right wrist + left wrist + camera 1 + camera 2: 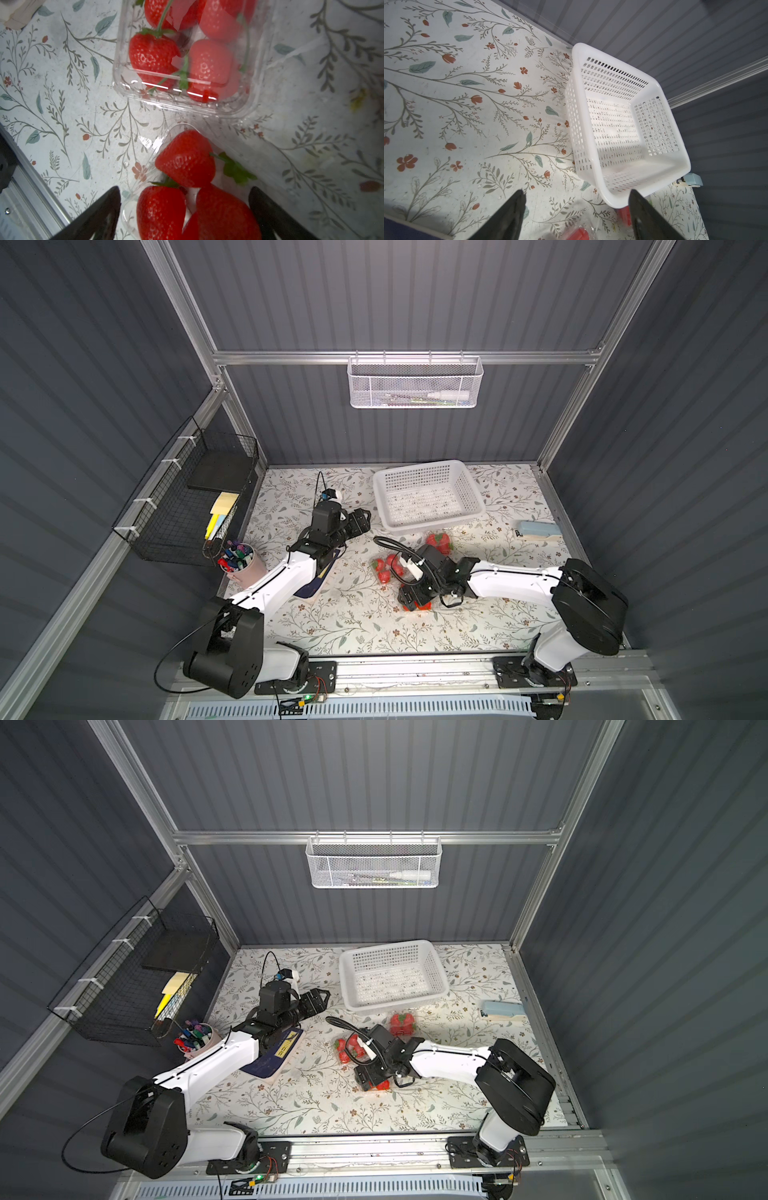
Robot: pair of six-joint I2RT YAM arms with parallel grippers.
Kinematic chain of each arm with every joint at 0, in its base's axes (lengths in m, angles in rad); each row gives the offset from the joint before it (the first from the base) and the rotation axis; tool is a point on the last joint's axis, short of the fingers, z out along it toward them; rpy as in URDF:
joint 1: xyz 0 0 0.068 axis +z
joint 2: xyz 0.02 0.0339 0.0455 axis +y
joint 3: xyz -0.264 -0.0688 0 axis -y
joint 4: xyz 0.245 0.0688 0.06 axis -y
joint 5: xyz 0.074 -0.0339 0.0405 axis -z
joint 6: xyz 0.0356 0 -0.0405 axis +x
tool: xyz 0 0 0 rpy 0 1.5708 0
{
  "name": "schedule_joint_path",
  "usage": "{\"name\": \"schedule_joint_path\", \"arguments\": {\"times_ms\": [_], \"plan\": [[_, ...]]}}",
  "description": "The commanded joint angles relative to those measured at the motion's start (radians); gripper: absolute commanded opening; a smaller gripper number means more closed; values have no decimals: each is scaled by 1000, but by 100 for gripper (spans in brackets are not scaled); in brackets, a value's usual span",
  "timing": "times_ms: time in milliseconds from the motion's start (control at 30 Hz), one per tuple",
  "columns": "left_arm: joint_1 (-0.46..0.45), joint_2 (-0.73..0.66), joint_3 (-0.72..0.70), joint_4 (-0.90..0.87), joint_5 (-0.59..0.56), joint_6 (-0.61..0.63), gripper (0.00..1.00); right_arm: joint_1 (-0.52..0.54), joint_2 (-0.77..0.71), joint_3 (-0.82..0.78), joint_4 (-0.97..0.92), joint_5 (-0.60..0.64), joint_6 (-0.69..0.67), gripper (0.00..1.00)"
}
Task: Pack strawberries into containers
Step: Place the strawberry in the packing box.
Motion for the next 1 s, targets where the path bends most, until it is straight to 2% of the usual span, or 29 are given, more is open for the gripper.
{"name": "schedule_joint_path", "arguments": {"times_ms": [0, 300, 367, 433, 500, 567, 600, 633, 667, 733, 767, 867, 967], "plan": [[-5, -19, -14, 15, 10, 4, 80, 4, -55, -14, 70, 26, -4, 95], [-12, -10, -39, 36, 20, -3, 80, -4, -137, -92, 147, 34, 19, 92], [-14, -8, -41, 32, 22, -1, 79, -14, -153, -75, 89, 6, 29, 91], [-17, -7, -47, 34, 20, -1, 79, -28, -173, -129, 163, 34, 22, 92], [-19, -7, -52, 37, 23, -4, 79, -58, -199, -111, 110, -67, 73, 90], [-21, -9, -62, 48, 22, -11, 79, -58, -222, -174, 197, 0, 65, 92], [-22, -10, -69, 61, 29, -14, 79, -83, -215, -195, 223, -30, 71, 91], [-24, -6, -69, 64, 33, -17, 79, -102, -216, -178, 190, -116, 105, 88], [-27, -3, -70, 65, 33, -20, 79, -89, -220, -171, 194, -124, 115, 88], [-51, 2, -84, 93, 47, -23, 73, -78, -216, -188, 215, -57, 102, 89], [-71, 6, -93, 110, 55, -23, 70, -90, -207, -195, 224, -61, 106, 89], [-174, 21, -152, 182, 80, -35, 66, -109, -218, -207, 258, -143, 135, 88], [-234, 36, -261, 334, 181, -84, 62, -118, -250, -242, 331, -226, 169, 86]]}}
